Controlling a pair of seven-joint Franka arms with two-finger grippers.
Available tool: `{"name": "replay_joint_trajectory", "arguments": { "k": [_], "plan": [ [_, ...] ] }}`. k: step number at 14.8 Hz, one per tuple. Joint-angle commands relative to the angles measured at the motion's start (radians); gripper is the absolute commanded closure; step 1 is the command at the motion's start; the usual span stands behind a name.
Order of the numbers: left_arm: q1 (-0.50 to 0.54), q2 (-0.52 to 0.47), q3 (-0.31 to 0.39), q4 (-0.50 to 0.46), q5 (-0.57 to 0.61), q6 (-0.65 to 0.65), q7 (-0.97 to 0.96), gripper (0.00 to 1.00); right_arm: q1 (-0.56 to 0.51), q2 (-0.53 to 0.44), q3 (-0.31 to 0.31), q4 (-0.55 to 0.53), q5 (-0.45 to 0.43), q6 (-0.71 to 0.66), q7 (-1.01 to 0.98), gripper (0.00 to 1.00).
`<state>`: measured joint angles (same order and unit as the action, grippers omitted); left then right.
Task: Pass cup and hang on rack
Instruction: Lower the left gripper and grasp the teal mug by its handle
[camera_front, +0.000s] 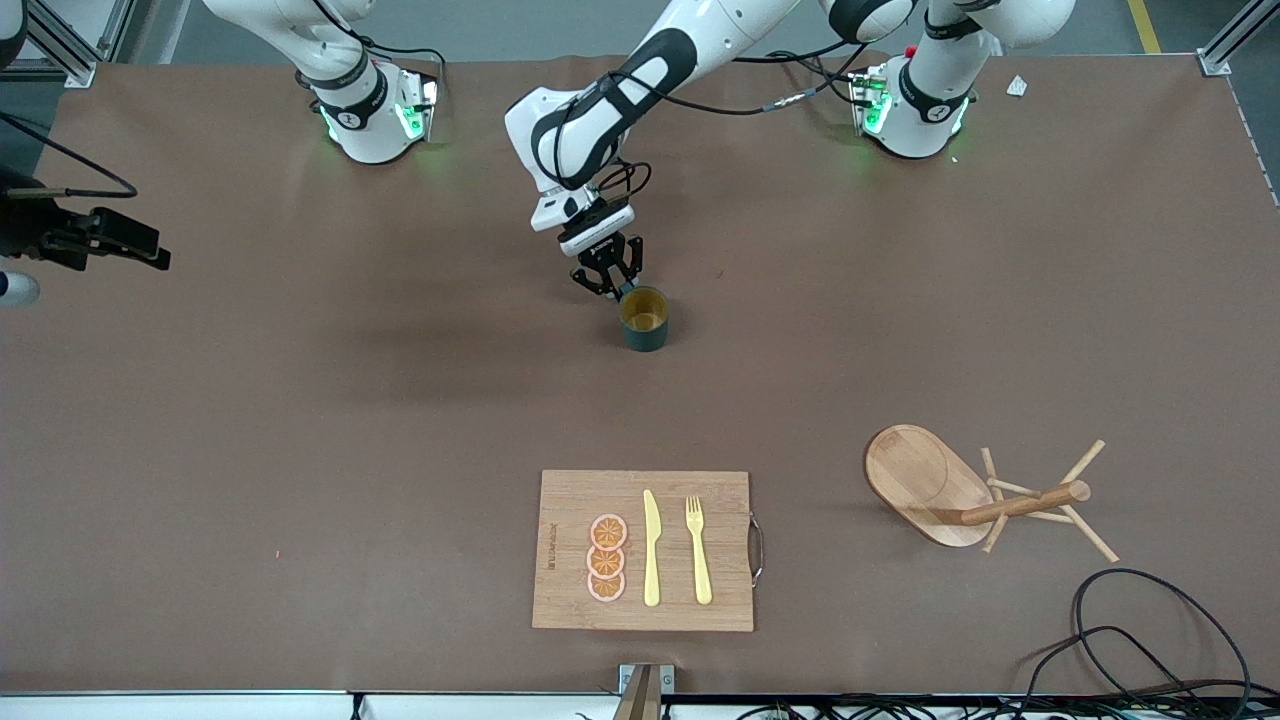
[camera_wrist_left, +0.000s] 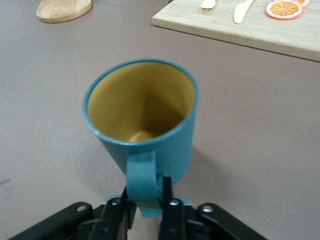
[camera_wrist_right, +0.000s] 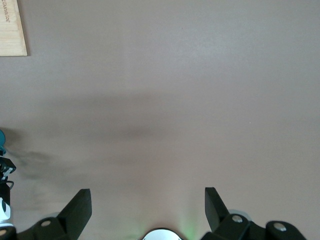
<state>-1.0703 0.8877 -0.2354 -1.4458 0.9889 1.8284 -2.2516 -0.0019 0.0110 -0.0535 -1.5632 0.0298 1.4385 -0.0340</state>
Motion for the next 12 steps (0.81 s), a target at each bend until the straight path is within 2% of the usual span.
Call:
{"name": "replay_joint_trajectory", "arguments": {
  "k": [1, 2, 5, 8, 12],
  "plan": [
    [0.003, -0.018, 0.002, 0.001, 0.004, -0.008, 0.003, 0.93, 0.008, -0.055, 0.006, -0.055, 0.001, 0.008, -0.007, 0.00],
    [0.004, -0.021, 0.002, 0.007, -0.006, -0.008, 0.024, 0.97, 0.010, -0.068, 0.007, -0.055, 0.001, 0.013, -0.007, 0.00],
    [0.029, -0.059, 0.005, 0.051, -0.087, -0.011, 0.078, 0.99, 0.011, -0.100, 0.007, -0.047, -0.001, 0.019, -0.009, 0.00],
    [0.087, -0.148, 0.002, 0.076, -0.200, -0.034, 0.147, 0.99, 0.008, -0.115, 0.004, -0.054, -0.019, 0.017, -0.014, 0.00],
    [0.225, -0.335, 0.002, 0.076, -0.415, -0.034, 0.306, 0.99, 0.010, -0.114, 0.007, -0.057, -0.022, 0.002, -0.015, 0.00]
  ]
}}
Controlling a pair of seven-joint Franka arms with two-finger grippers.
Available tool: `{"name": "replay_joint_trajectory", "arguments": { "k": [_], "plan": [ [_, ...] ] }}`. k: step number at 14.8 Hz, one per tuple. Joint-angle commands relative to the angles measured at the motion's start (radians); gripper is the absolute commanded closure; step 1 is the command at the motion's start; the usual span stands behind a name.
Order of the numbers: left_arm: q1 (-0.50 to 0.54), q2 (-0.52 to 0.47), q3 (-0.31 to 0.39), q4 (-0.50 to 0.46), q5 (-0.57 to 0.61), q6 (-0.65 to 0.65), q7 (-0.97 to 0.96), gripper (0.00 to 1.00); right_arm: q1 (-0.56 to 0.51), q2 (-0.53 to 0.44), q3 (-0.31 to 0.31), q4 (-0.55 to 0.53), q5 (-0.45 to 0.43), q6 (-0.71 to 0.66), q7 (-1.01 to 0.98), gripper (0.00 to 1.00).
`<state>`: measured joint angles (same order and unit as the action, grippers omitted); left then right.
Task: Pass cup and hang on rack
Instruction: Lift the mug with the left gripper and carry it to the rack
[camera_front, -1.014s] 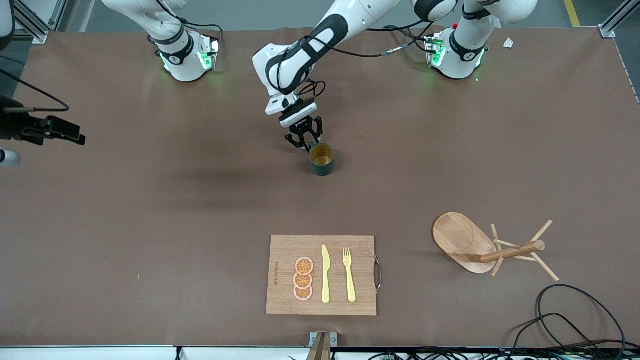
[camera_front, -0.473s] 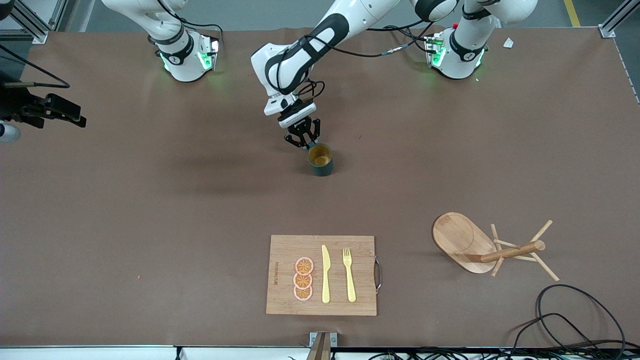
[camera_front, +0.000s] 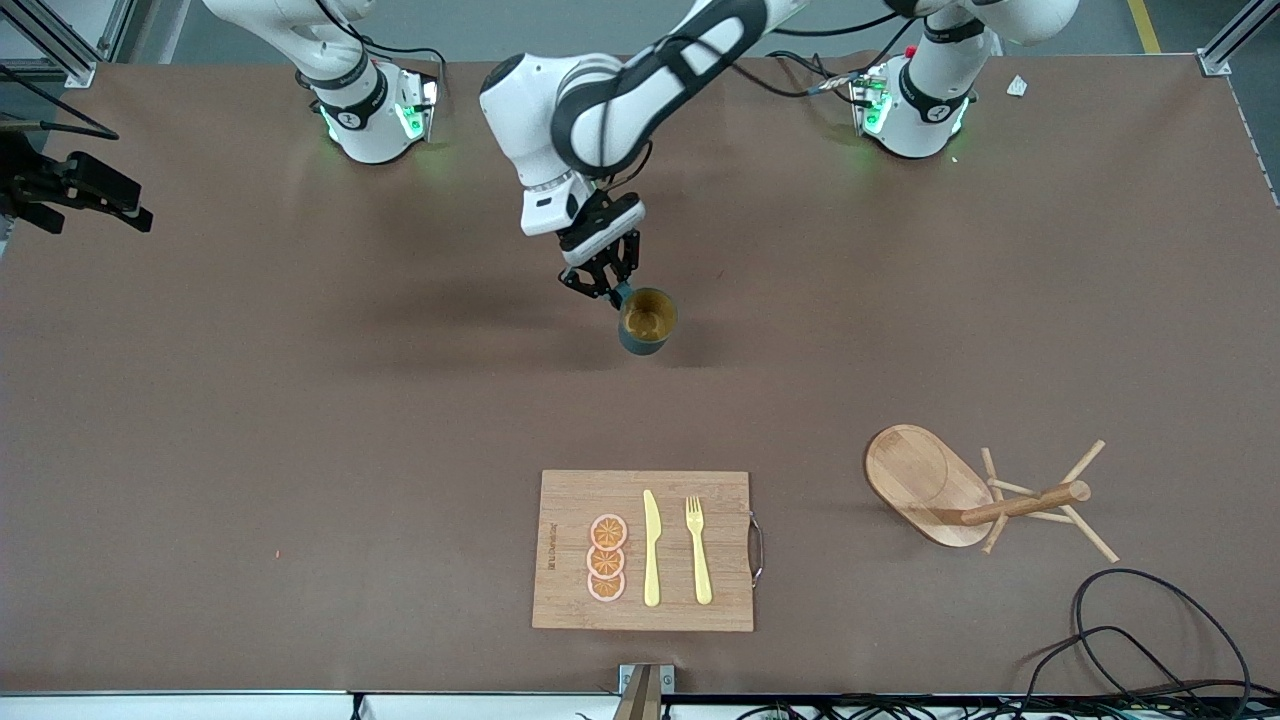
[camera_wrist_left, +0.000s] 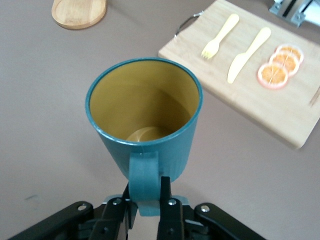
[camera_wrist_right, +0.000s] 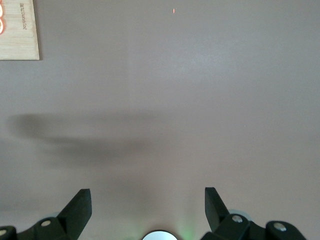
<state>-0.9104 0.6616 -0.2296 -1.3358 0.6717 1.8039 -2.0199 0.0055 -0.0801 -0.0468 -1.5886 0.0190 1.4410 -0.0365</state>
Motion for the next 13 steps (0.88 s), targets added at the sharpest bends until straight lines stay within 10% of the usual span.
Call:
{"name": "replay_joint_trajectory", "arguments": {
  "k": [1, 13],
  "plan": [
    [0.105, -0.147, -0.004, -0.034, -0.150, -0.009, 0.119, 0.99, -0.001, -0.023, 0.001, -0.030, -0.010, -0.002, -0.013, 0.00],
    [0.723, -0.284, -0.008, 0.033, -0.866, -0.001, 0.677, 1.00, -0.001, -0.023, 0.001, -0.028, -0.005, 0.018, -0.013, 0.00]
  ]
}}
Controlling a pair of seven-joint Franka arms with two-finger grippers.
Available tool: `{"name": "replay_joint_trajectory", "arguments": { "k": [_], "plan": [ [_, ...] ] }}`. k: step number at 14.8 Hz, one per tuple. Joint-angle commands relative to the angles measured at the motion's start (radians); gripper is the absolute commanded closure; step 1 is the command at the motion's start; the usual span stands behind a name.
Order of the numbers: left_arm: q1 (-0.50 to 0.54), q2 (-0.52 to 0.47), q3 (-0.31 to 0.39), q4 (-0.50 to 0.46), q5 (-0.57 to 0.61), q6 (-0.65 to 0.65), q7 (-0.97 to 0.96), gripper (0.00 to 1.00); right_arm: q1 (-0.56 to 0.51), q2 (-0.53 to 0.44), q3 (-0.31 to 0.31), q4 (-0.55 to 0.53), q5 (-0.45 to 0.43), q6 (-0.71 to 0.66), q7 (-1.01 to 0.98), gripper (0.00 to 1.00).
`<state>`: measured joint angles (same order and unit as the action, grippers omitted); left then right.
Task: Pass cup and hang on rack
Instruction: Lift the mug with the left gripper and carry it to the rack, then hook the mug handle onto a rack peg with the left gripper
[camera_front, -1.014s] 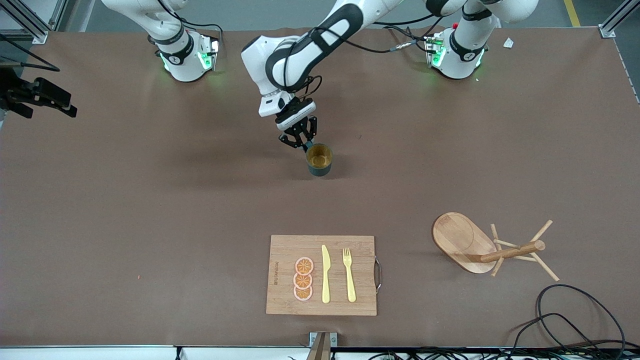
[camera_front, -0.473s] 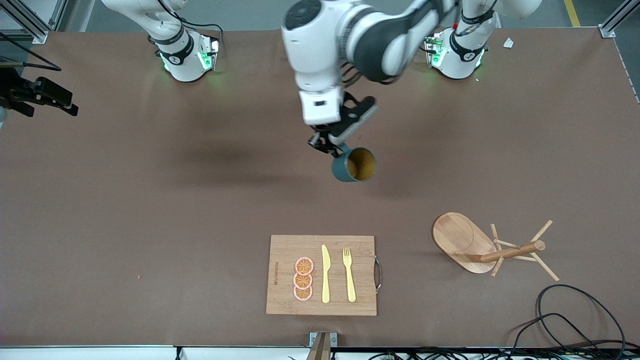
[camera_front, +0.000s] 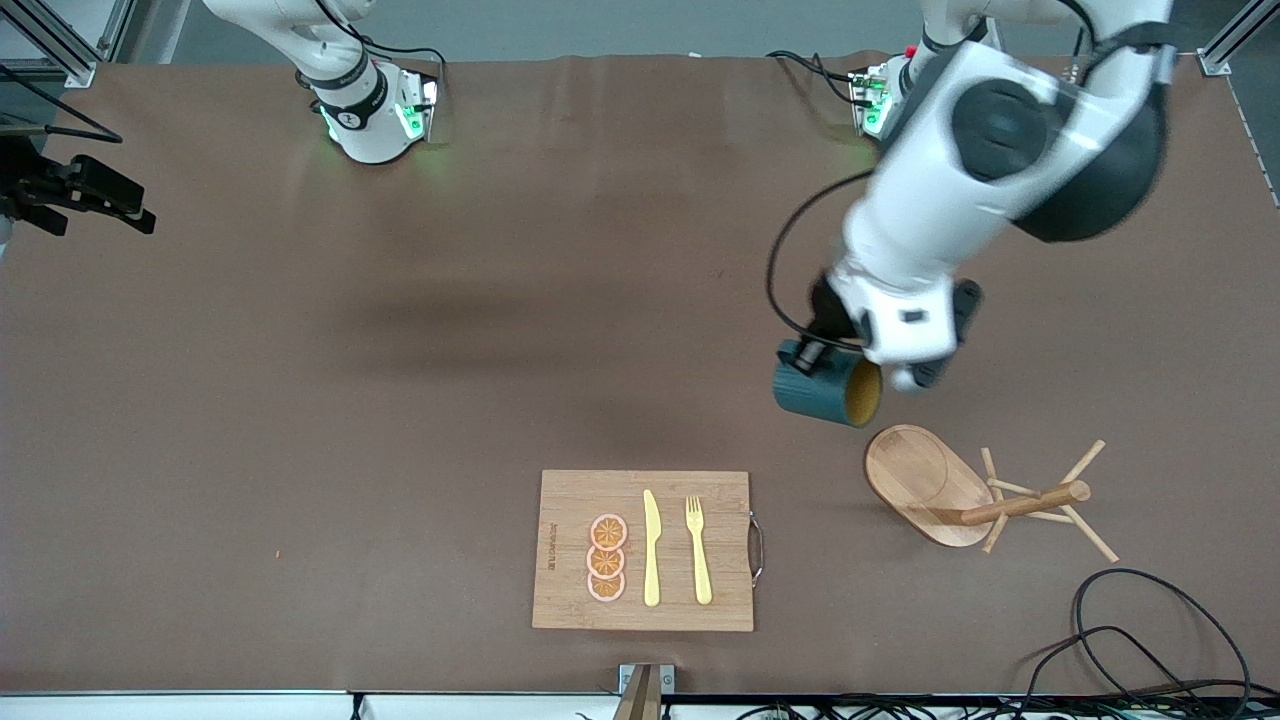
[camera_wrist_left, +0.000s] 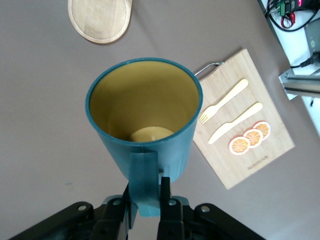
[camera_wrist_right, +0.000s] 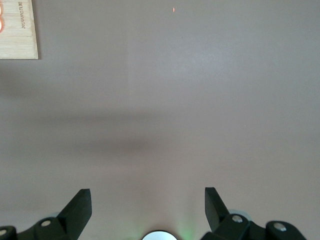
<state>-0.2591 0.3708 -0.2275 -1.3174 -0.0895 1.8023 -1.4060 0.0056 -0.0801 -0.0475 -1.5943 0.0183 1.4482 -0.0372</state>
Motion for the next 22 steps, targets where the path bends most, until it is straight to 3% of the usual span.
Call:
{"name": "replay_joint_trajectory", "arguments": {
  "k": [1, 4, 11, 22],
  "plan": [
    [0.113, 0.011, -0.009, 0.013, -0.178, 0.000, 0.093, 1.00, -0.001, -0.023, 0.002, -0.023, -0.004, 0.011, -0.012, 0.00],
    [0.231, 0.040, -0.006, 0.012, -0.359, 0.000, 0.156, 1.00, 0.001, -0.023, 0.003, -0.023, -0.004, 0.009, -0.012, 0.00],
    [0.394, 0.146, -0.006, 0.009, -0.631, -0.006, 0.254, 0.99, 0.001, -0.023, 0.005, -0.023, -0.006, 0.009, -0.013, 0.00],
    [0.540, 0.243, -0.015, 0.004, -0.773, -0.092, 0.315, 0.99, -0.002, -0.023, 0.005, -0.023, -0.024, 0.004, -0.063, 0.00]
  ]
}}
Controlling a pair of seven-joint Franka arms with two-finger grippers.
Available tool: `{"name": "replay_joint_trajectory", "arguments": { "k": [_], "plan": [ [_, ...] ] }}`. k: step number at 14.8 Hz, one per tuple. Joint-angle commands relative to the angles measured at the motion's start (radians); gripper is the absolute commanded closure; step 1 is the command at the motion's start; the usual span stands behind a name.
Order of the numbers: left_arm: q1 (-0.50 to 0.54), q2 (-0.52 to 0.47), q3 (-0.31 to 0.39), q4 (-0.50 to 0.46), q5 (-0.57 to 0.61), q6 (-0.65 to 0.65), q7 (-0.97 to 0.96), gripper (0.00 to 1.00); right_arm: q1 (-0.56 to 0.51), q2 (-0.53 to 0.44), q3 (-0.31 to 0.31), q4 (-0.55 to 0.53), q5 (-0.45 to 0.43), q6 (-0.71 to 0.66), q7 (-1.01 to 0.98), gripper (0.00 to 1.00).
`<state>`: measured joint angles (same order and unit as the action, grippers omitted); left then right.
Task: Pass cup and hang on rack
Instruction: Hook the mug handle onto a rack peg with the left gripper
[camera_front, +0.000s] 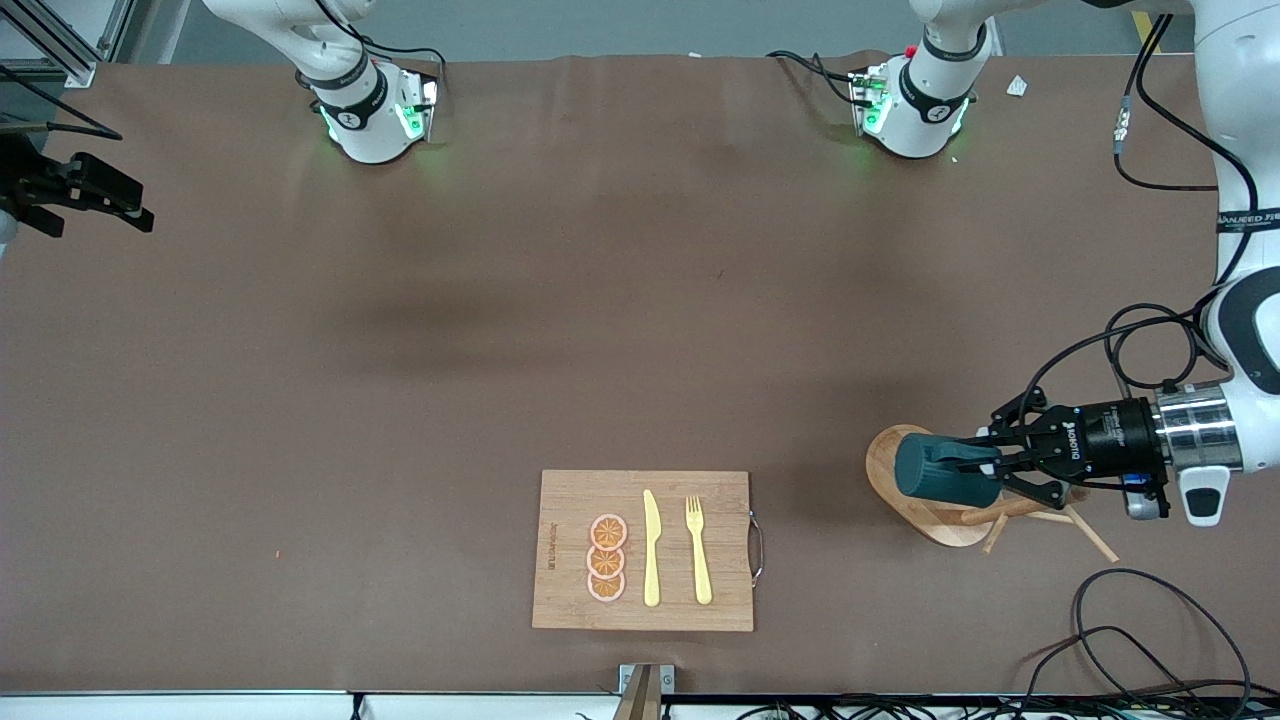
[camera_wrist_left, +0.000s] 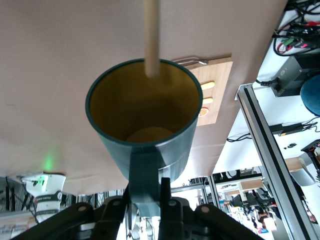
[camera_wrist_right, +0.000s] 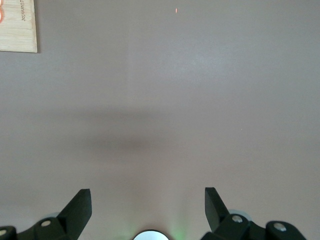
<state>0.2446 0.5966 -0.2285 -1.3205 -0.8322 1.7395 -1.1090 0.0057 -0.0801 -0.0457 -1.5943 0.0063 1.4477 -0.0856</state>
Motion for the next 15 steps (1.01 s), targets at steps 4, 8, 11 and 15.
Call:
{"name": "replay_joint_trajectory", "arguments": {
  "k": [4, 8, 11, 15],
  "plan": [
    [0.053, 0.041, -0.014, 0.007, -0.045, -0.031, 0.052, 0.99, -0.003, -0.023, 0.001, -0.023, -0.012, 0.008, -0.014, 0.00],
    [0.081, 0.046, -0.014, 0.007, -0.088, -0.035, 0.058, 0.99, -0.003, -0.023, 0.001, -0.023, -0.012, 0.008, -0.014, 0.00],
    [0.091, 0.057, -0.015, 0.007, -0.090, -0.037, 0.061, 0.99, -0.001, -0.023, 0.001, -0.023, -0.012, 0.008, -0.014, 0.00],
    [0.099, 0.068, -0.014, 0.007, -0.090, -0.037, 0.080, 0.99, -0.001, -0.023, 0.001, -0.023, -0.012, 0.008, -0.014, 0.00]
  ]
}}
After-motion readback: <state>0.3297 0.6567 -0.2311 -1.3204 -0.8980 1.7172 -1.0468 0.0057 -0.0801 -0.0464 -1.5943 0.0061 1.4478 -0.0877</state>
